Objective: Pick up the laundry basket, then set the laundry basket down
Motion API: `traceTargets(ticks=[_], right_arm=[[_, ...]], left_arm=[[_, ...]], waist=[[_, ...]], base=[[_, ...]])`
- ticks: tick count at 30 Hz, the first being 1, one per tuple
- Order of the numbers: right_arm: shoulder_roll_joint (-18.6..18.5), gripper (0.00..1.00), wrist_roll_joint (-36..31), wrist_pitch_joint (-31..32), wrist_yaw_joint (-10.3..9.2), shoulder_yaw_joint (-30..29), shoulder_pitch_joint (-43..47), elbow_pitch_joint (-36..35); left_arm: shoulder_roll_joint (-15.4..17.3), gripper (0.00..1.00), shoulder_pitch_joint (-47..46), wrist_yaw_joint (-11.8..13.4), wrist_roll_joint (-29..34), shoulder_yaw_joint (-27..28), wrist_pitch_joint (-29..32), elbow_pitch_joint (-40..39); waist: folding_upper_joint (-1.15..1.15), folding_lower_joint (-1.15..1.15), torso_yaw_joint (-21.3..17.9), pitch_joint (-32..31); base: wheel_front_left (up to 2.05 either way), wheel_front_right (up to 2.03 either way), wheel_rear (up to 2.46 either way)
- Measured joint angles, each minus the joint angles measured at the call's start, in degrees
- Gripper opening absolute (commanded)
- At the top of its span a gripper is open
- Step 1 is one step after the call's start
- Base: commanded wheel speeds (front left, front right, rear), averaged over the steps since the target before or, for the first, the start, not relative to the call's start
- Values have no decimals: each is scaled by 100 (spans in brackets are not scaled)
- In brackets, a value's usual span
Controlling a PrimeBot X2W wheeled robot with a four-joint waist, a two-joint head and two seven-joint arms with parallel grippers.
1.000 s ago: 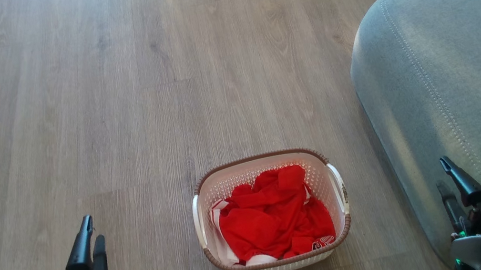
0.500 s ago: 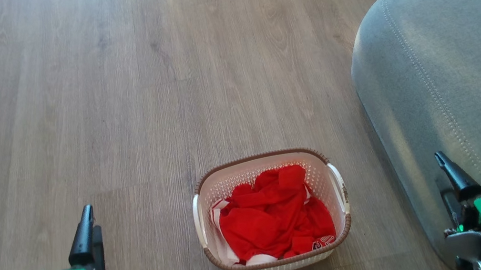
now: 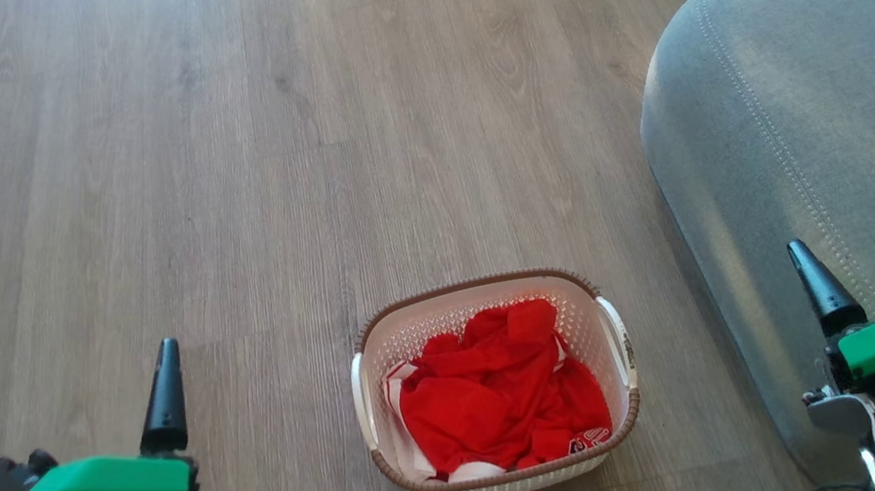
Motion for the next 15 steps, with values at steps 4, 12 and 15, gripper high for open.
traceTargets(ticks=[4,12,15], right_arm=[[-3,100,-482,-57,0,3,-20,-18],[-10,100,-1355,-176,0,7,-135,-74],[-14,100,-1689,-230,0,53,-138,-76]], left_arm=[[38,100,-87,93,411,-87,-63,-31],[89,100,-134,116,870,-242,-144,-32],[102,100,-213,130,1026,-274,-148,-7]], waist=[[0,0,6,-9],[0,0,7,-25],[0,0,4,-24]], base=[[0,0,0],[0,0,0],[0,0,0]])
